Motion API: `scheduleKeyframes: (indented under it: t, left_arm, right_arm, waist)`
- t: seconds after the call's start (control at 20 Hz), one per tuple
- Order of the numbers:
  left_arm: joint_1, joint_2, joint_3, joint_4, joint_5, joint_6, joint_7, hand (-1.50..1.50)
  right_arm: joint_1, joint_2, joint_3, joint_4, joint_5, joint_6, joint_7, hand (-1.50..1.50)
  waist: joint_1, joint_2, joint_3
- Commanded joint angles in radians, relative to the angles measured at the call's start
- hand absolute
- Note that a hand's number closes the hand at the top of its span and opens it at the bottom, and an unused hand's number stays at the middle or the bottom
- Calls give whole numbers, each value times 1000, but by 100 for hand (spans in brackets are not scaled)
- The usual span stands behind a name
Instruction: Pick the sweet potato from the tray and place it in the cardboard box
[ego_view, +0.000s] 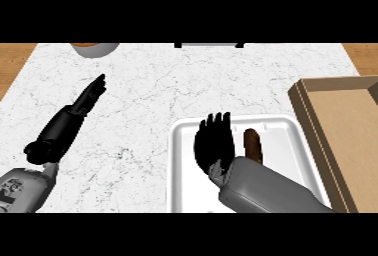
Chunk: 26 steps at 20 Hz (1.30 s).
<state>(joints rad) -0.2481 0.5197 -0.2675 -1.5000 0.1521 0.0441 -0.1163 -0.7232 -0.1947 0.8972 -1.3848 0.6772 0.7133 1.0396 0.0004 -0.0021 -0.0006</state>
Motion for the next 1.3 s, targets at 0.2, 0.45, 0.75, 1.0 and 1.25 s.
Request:
scheduleKeyframes:
  t: [0.2, 0.45, 0.75, 1.0, 1.25]
  left_arm:
    - [-12, -20, 34, 31, -20, -32, -5, 0]
    - [-2, -52, 38, -10, -55, -28, 29, 0]
    - [-40, -82, 92, 48, -69, -89, 17, 0]
    - [-2, -121, 88, -29, -116, -60, 58, 0]
    - [29, -91, 141, -3, -89, -142, 16, 0]
  right_arm:
    - [64, 40, -11, 49, 132, 62, 118, -150]
    - [71, 58, -52, 147, 220, 27, 10, -150]
    - [167, 14, -87, 134, 308, -16, -123, -150]
    - [202, 1, -135, 93, 365, 50, -119, -150]
    - [233, -64, -165, 53, 432, 37, -151, -150]
  waist:
    - [-5, 1, 0]
    - [4, 2, 1]
    - [-1, 3, 1]
    - [-1, 1, 1]
    - [-4, 0, 1]
